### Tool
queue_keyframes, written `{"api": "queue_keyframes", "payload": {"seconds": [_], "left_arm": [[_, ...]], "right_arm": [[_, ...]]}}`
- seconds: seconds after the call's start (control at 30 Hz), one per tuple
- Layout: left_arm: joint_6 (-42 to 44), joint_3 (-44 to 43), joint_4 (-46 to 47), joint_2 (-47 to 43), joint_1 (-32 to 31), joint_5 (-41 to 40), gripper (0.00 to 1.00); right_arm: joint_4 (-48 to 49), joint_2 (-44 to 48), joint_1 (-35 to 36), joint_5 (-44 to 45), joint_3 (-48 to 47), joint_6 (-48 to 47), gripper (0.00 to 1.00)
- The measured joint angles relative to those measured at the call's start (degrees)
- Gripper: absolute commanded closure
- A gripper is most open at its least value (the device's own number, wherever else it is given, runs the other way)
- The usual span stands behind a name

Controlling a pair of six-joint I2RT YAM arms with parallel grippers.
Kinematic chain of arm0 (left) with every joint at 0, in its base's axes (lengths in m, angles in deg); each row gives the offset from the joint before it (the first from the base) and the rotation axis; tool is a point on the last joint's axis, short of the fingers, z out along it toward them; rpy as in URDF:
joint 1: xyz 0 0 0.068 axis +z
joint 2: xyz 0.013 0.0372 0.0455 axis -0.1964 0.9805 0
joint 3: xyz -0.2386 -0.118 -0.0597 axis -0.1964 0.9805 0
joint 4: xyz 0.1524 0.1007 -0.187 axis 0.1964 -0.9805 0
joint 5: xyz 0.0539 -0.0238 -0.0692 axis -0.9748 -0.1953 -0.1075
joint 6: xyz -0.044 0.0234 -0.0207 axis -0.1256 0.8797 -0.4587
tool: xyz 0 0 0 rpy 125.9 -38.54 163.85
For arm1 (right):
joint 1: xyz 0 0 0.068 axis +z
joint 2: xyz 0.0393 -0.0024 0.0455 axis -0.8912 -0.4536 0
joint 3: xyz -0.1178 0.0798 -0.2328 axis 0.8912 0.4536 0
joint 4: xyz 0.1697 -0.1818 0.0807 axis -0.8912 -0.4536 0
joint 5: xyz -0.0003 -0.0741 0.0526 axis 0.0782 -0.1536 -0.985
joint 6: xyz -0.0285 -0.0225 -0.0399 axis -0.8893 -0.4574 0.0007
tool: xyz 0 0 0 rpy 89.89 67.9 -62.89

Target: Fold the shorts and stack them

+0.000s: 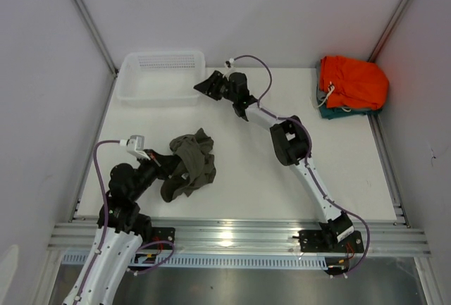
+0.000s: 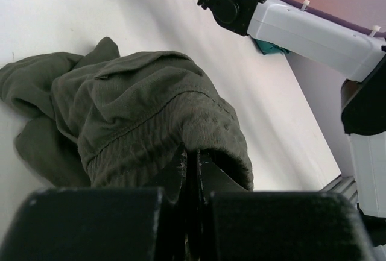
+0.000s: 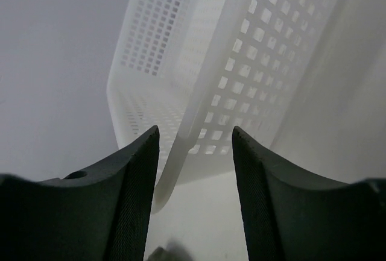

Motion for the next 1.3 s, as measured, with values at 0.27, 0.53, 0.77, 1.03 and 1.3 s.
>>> {"api": "queue_keyframes", "payload": {"seconds": [0.27, 0.53, 0.77, 1.03, 1.3], "left_arm": [[0.00, 0.00, -1.11, 0.59, -0.07, -1.53, 1.00], [0.02, -0.02, -1.70, 0.61, -0.09, -2.93, 1.00], [0.04, -0.76, -1.88, 2.64, -0.09, -3.19, 1.00], [0.09, -1.79, 2.01, 9.51, -0.13, -2.95, 1.00], [0.63, -7.67, 6.86, 24.98, -0.90, -4.28, 1.00]], "right_arm": [[1.22, -8.26, 2.54, 4.02, -14.03, 1.53, 0.45], [6.93, -10.12, 4.83, 5.60, -16.63, 3.15, 0.09], [5.11, -3.08, 0.46, 2.08, -8.33, 1.20, 0.01], [-4.55, 28.13, -11.04, -2.29, 19.98, -7.17, 0.01], [-10.95, 61.70, -1.95, 1.31, 52.39, -19.56, 0.07]]}}
